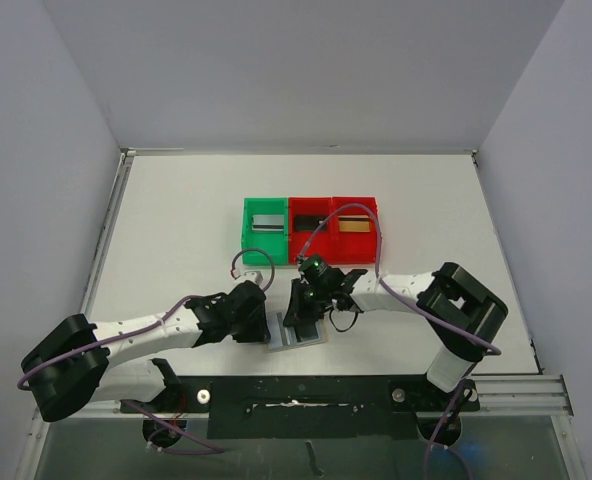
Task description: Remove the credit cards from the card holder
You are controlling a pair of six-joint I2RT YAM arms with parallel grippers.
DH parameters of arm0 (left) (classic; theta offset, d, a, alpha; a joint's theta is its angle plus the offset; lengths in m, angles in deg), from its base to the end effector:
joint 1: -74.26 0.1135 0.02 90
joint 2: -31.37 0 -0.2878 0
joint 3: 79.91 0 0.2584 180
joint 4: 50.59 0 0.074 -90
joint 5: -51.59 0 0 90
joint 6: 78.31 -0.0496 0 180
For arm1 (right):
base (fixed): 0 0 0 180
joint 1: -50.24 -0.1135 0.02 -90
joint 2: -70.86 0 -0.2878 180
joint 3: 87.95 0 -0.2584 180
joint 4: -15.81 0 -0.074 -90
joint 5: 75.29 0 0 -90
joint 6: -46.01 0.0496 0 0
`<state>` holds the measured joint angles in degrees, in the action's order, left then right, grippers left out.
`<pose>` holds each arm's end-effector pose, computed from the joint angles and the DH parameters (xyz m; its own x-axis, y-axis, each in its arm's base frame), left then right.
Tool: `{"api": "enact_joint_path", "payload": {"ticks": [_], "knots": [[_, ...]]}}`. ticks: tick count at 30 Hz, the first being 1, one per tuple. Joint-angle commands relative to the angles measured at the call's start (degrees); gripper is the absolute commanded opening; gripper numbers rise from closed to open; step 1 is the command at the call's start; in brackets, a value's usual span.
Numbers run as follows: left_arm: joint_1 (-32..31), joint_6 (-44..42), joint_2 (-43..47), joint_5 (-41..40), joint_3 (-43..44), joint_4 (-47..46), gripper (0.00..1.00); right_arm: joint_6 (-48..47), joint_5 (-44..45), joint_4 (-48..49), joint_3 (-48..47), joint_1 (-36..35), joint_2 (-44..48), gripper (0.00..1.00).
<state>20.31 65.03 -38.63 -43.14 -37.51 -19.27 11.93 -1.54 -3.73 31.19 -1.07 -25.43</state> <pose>0.1294 -0.1708 0.1585 -0.9272 -0.0847 -0.3649 0.0618 0.9262 -0.3720 0.1966 0.2677 0.1502 -0.9906 0.0351 -0.1319 -0.0522 0.7954 0.6038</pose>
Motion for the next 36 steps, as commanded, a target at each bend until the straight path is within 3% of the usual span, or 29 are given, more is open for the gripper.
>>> {"api": "enact_joint_path", "payload": {"ticks": [1,18,25,36], "knots": [[0.1,-0.5,-0.3,-1.1,0.9,-0.8,0.23,0.7,-2.6,4.8,0.9,0.3,2.8,0.03],[0.1,-0.9,0.0,-1.5,0.5,-0.5,0.21,-0.8,-5.5,5.8,4.7,4.1,6.1,0.00],[0.1,-0.8,0.3,-1.6,0.5,-0.3,0.21,-1.1,-11.4,10.7,7.3,6.6,6.6,0.00],[0.1,-0.3,2.9,-2.7,0.3,0.1,0.21,-4.9,-15.8,9.9,7.1,9.1,5.6,0.00]]}}
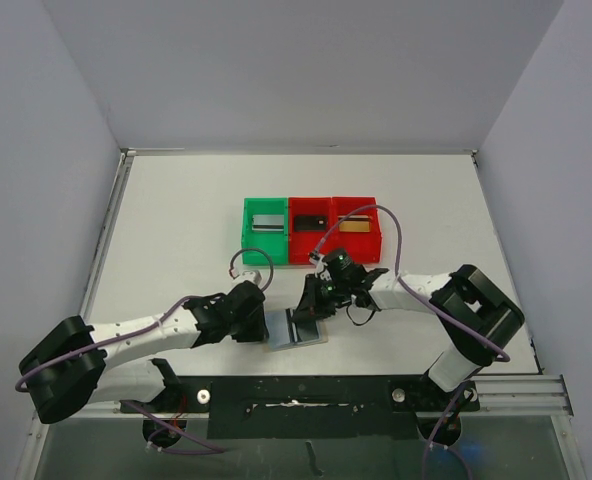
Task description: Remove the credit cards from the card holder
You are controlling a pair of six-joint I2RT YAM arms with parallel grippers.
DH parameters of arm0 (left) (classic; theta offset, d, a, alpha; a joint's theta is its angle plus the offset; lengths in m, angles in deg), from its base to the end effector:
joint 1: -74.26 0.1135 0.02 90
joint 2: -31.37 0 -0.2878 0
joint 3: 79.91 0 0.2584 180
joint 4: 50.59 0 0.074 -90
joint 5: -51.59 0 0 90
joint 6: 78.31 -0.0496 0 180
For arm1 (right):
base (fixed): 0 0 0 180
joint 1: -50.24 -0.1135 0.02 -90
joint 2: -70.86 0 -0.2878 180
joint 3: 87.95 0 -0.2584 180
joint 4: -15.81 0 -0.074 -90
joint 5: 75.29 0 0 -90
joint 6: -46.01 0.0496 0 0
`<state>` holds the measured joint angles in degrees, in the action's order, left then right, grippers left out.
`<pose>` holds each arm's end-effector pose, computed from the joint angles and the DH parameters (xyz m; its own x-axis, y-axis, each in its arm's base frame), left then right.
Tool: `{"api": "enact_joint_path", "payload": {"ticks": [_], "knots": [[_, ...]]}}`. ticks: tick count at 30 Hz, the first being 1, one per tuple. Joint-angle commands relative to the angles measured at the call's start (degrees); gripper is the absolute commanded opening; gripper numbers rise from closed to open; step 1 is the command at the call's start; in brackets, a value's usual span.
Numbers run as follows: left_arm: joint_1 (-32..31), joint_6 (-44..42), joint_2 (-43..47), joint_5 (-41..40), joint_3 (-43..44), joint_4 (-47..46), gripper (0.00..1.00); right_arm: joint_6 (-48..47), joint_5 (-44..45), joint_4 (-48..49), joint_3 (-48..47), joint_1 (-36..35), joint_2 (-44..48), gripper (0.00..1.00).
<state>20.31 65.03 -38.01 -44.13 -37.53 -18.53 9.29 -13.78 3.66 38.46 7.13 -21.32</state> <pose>0.1289 -0.1687 0.1598 -0.9225 -0.0889 -0.3756 0.0574 0.9306 -0.3614 0.2082 0.2273 0.1489 -0.9961 0.0326 -0.0823 -0.0378 0.6844 0.7281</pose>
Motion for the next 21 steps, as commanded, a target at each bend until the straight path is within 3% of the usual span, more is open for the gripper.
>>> {"api": "enact_joint_path", "payload": {"ticks": [1,21], "knots": [[0.1,-0.3,2.7,-1.8,0.3,-0.6,0.21,-2.4,-3.8,2.8,0.0,1.2,1.5,0.00],[0.1,-0.9,6.3,-1.0,3.0,0.2,0.21,-1.5,-9.2,8.7,3.2,4.7,1.5,0.04]]}}
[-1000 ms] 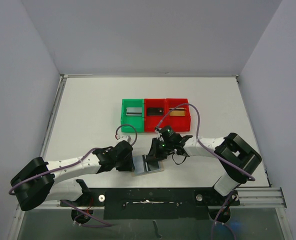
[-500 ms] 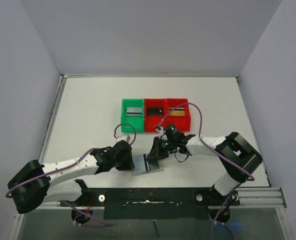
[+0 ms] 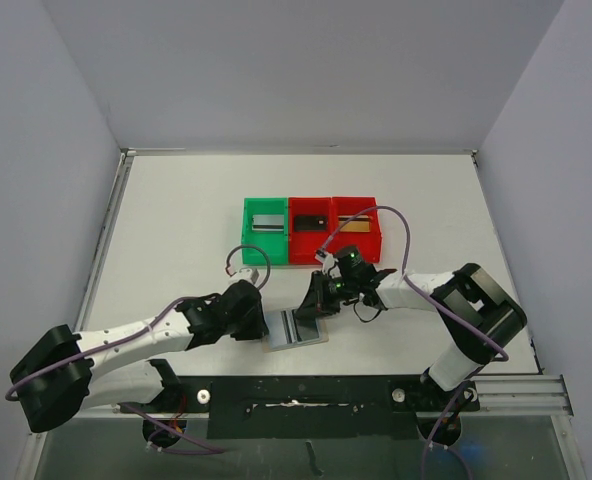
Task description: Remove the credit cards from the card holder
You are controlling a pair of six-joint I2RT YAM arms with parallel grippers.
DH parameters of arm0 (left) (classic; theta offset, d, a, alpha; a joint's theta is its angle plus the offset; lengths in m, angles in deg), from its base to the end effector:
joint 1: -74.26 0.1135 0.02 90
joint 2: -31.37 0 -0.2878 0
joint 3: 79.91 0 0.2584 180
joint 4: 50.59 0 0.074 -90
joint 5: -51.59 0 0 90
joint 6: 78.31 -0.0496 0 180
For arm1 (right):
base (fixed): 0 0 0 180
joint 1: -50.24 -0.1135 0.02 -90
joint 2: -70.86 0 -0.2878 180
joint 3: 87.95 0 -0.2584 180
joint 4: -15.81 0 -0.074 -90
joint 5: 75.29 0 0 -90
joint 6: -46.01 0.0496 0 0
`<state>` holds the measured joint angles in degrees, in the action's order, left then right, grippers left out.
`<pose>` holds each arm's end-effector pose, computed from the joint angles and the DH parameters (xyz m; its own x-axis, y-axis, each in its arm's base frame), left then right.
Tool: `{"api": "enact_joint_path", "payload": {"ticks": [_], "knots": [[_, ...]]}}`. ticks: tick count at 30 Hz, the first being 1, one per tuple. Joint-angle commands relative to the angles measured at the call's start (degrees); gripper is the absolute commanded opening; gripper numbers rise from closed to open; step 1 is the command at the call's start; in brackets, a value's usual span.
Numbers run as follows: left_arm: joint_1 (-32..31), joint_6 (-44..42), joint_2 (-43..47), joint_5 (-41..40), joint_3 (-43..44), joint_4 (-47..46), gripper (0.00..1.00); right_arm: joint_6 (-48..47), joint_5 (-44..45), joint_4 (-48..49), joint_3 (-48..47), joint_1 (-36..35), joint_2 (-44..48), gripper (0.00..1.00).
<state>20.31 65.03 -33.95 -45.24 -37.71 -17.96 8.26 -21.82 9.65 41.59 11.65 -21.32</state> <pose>0.1265 -0.1638 0.1717 -0.9028 -0.1131 -0.4149 0.0656 0.9173 -0.3928 0.2162 0.2103 0.1447 -0.9980 0.0165 -0.0615 -0.0395 0.5979 0.8006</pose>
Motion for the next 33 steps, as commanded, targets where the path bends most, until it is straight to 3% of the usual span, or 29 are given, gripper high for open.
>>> {"api": "enact_joint_path", "payload": {"ticks": [1,7,14,26,33], "knots": [[0.2,-0.9,2.5,0.4,3.4,-0.9,0.22,-0.5,-0.4,2.1,0.0,-0.3,1.5,0.06],[0.2,-0.8,0.3,3.1,3.5,-5.8,0.27,-2.7,11.2,-9.4,-5.4,-4.8,1.0,0.21],[0.2,-0.8,-5.1,3.4,4.3,-7.5,0.30,-3.2,19.3,-15.4,-9.8,-8.9,-0.4,0.33],[0.3,0.6,-8.0,1.3,1.9,-3.5,0.24,-2.7,22.1,-17.9,-12.6,-11.6,-4.0,0.33],[0.3,1.8,-7.5,0.7,-0.4,-3.2,0.22,-1.6,19.0,-13.5,-11.4,-11.7,-5.1,0.30]]}}
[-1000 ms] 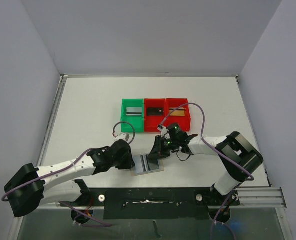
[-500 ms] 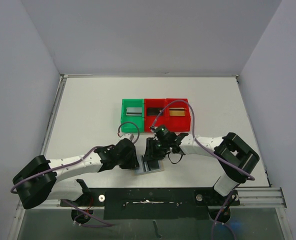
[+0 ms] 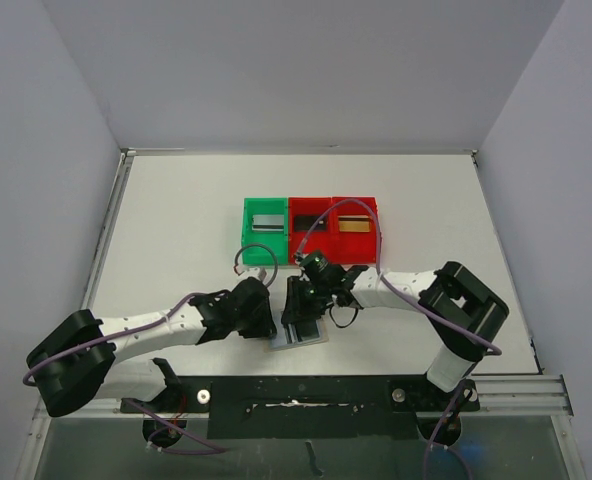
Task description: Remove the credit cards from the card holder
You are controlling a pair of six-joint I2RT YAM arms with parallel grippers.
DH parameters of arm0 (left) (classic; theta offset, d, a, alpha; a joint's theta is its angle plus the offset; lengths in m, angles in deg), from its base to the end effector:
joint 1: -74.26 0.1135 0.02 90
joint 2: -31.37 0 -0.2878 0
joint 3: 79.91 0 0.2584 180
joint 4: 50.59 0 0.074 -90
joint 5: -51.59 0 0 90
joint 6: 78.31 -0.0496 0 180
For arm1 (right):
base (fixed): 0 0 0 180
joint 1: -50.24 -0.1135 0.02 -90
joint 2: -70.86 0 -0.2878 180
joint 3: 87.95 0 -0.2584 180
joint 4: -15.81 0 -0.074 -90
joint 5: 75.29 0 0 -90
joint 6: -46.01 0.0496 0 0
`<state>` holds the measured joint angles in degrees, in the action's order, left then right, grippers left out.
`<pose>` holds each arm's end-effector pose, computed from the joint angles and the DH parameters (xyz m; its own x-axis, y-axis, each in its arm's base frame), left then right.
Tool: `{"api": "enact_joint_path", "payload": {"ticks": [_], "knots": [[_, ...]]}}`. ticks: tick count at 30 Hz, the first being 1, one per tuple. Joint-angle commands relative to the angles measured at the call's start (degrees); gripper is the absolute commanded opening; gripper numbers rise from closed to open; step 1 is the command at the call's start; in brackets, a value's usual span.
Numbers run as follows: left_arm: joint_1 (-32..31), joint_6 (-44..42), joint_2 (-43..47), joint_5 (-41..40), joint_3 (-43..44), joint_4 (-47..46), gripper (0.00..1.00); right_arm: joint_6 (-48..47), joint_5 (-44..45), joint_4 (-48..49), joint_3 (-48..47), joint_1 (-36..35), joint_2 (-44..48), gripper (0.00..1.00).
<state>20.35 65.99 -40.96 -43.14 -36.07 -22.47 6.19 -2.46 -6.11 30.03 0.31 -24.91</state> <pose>0.1374 -0.1816 0.1614 -0.9193 -0.1128 -0.3771 0.0549 0.9119 -0.4067 0.2027 0.2637 0.1560 -0.9843 -0.0302 -0.1739 -0.1286 0.7976 0.5893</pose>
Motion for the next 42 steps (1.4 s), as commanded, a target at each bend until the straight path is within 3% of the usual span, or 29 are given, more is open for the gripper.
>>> {"api": "enact_joint_path", "payload": {"ticks": [1,8,11,23,29,42], "knots": [[0.2,0.9,-0.4,-1.4,-2.2,1.2,0.22,0.6,-1.1,2.9,0.4,-0.3,-1.5,0.29],[0.2,1.0,-0.4,-1.5,-2.3,1.4,0.22,2.4,-5.5,9.0,3.0,0.7,-0.8,0.11],[0.2,1.0,-0.3,-1.5,-2.4,1.6,0.22,2.6,-6.3,10.2,4.4,2.0,0.6,0.07],[0.2,0.9,-0.2,-1.8,-2.4,1.6,0.20,0.3,-16.7,16.1,10.8,8.5,4.5,0.06],[0.2,0.8,-0.2,-1.8,-2.2,1.9,0.20,-0.8,-17.0,15.0,10.8,9.8,4.6,0.06],[0.2,0.8,0.0,-1.2,-2.0,0.7,0.20,7.2,-19.0,26.4,15.1,8.8,3.0,0.15]]}}
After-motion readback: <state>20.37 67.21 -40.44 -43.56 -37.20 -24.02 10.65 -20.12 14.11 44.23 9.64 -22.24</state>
